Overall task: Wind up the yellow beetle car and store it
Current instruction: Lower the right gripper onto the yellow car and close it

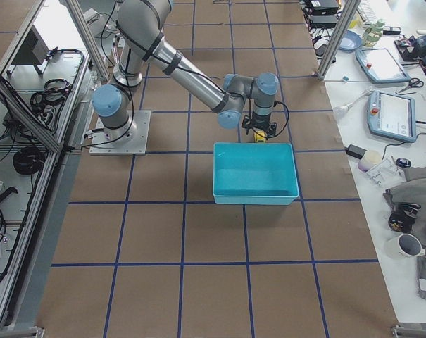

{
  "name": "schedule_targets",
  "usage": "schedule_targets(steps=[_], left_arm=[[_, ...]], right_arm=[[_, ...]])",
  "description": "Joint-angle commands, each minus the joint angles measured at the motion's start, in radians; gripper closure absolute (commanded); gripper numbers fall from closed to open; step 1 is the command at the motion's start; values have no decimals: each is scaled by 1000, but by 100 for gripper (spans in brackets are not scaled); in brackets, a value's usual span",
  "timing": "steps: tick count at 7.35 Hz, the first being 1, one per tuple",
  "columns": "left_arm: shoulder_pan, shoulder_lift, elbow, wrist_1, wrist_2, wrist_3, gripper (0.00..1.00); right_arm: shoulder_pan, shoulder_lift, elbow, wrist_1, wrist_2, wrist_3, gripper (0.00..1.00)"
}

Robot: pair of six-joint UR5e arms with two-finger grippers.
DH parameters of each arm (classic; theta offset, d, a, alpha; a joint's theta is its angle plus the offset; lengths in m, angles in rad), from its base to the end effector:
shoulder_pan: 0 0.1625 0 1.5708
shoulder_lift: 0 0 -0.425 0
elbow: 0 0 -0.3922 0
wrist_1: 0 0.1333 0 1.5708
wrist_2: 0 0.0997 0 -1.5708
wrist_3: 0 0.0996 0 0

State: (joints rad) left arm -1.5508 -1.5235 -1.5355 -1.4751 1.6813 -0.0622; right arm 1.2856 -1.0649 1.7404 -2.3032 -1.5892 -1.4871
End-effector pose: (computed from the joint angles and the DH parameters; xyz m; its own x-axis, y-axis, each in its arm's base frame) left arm -0.1126 -0.4888 0.5396 -0.9902 -0.1005 -0.0973 -0.0814 0.9796 -0.1837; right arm -0.0475 -0.6293 0.1953 -0.3601 -0.9311 0.0582 -0.9323 0.3614 0.0136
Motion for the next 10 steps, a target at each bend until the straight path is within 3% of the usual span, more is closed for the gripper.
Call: schedule_targets(steps=[1, 2, 3, 4, 6, 10], left_arm=[[1, 0, -2, -1, 0, 1, 0], [3, -1, -2, 1, 0, 2, 0], [3, -1, -2, -1, 0, 1, 0], [3, -1, -2, 1, 1, 2, 0], [3, -1, -2, 1, 0, 7, 0], [1, -1, 0, 2, 2, 18, 0]], right_arm=[[0, 19, -1, -12, 0, -1, 4], [0, 35, -2, -28, 2, 1, 9], [0, 40, -4, -33, 0, 2, 44], [0, 37, -2, -31, -11, 8, 95], [0, 20, -40, -9, 3, 1, 100], [3, -95, -272, 420, 44, 5, 100]])
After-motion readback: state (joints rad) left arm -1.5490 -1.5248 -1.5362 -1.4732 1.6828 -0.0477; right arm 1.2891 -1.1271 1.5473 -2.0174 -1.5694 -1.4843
